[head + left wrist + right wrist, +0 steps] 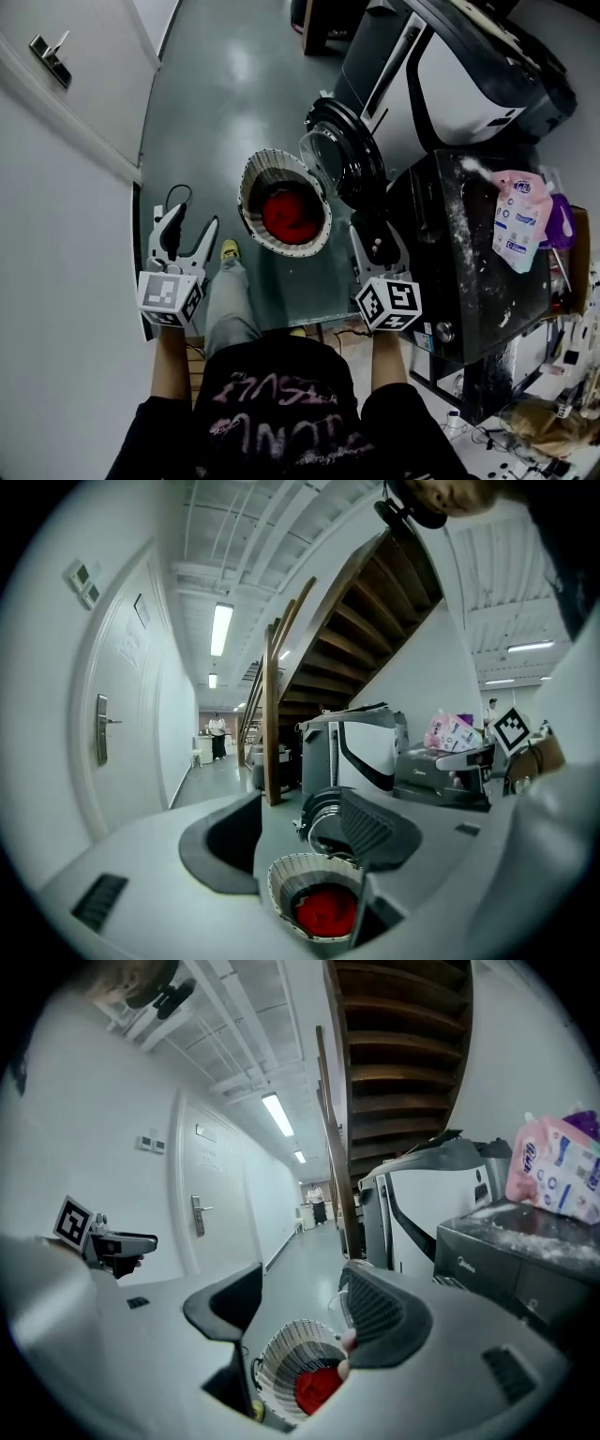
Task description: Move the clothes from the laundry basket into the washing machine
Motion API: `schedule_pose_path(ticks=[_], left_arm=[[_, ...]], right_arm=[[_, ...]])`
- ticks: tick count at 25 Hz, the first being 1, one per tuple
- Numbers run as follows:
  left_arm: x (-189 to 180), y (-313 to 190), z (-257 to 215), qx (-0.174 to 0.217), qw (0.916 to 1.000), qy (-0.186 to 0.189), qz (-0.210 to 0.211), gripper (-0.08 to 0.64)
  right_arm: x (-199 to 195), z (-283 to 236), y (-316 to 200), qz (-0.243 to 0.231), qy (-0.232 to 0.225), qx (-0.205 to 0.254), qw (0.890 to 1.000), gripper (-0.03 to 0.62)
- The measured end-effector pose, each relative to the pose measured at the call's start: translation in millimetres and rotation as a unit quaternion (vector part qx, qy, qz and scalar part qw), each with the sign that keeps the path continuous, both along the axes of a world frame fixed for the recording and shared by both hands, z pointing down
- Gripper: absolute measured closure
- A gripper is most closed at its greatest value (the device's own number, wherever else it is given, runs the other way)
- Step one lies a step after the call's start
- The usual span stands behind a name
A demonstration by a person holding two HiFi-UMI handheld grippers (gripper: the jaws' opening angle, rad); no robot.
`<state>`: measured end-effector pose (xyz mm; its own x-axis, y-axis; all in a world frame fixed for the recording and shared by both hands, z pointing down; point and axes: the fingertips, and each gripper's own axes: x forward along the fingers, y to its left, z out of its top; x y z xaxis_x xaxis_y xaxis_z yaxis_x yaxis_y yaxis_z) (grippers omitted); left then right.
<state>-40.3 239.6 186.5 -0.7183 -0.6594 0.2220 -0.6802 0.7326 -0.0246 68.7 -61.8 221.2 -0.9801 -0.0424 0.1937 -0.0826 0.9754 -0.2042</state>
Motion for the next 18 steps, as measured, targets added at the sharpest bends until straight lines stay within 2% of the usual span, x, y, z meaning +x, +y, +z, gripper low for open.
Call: schedule_pose_path(ticks=[3,8,12,18], left_arm=[[-40.5,-1.0,6.3,-0.004,0.9996,0.023,0.015,0.298],[-117.3,5.3,9.1,-0.020,0.9988,0.030,0.034,0.298],[-179.6,16.7,12.4,-0.015,0.9976,0.047,0.048,0.298],[-258.4,18.5,22.4,-0.008,0.9913,0.081,0.103,0.298]], right_arm=[[-31.4,2.0,0.8,0.016,0.020,-0.007,1.000,0.304],[-92.7,-4.1,5.7,0.040,0.026,-0.005,0.999,0.304],[-141.2,-8.9,13.9,0.065,0.033,-0.002,0.997,0.304],[-200.2,-20.2,30.7,0.115,0.043,0.001,0.992,0.304]])
